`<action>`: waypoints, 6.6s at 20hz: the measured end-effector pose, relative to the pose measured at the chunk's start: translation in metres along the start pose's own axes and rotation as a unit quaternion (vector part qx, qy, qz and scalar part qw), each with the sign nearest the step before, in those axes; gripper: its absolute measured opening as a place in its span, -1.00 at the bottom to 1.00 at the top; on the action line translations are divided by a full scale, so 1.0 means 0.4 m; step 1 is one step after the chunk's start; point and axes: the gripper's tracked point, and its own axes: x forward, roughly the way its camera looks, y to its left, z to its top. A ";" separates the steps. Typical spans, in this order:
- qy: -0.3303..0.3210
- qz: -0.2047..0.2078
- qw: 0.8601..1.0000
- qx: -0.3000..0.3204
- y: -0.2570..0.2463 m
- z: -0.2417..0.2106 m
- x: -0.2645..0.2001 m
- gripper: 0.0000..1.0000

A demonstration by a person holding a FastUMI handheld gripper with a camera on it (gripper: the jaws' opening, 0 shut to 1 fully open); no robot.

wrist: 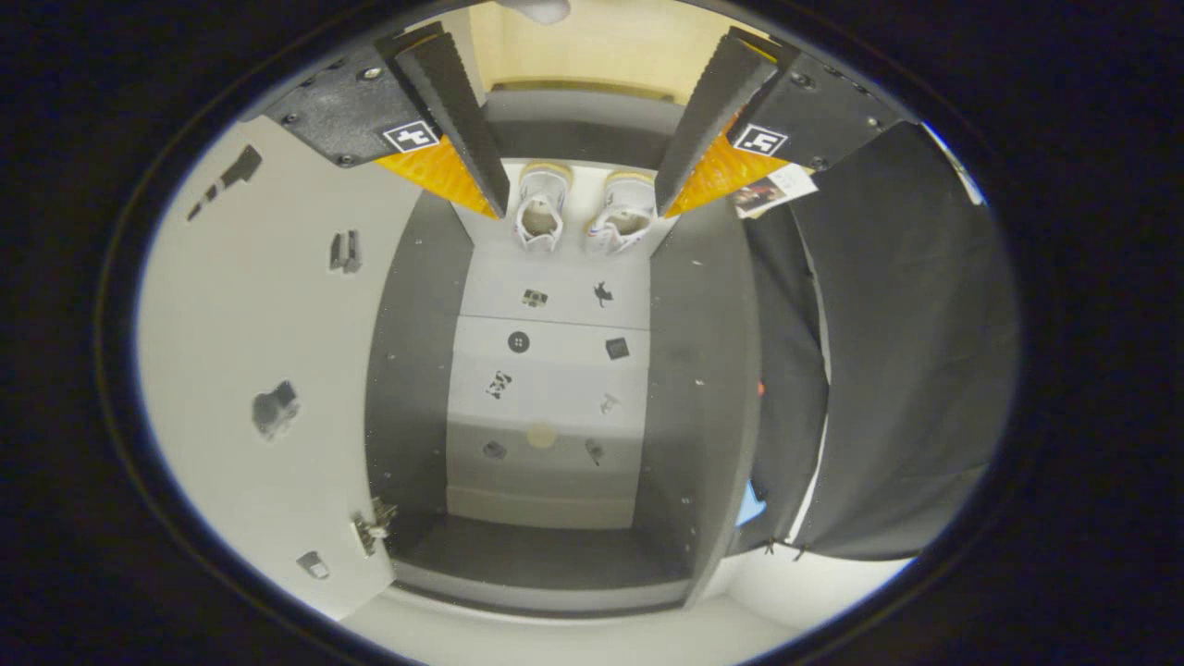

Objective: Open the shoe cabinet door, grab the shoes and put them into the shoe cabinet, then close the shoe cabinet door.

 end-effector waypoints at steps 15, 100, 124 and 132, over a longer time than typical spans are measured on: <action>-0.068 -0.031 0.996 0.044 -0.158 0.059 -0.585 1.00; -0.036 0.018 0.999 0.022 -0.032 0.040 -0.430 0.98; -0.059 -0.069 0.995 0.038 -0.193 0.092 -0.678 0.99; -0.065 -0.062 0.995 0.035 -0.195 0.103 -0.701 0.99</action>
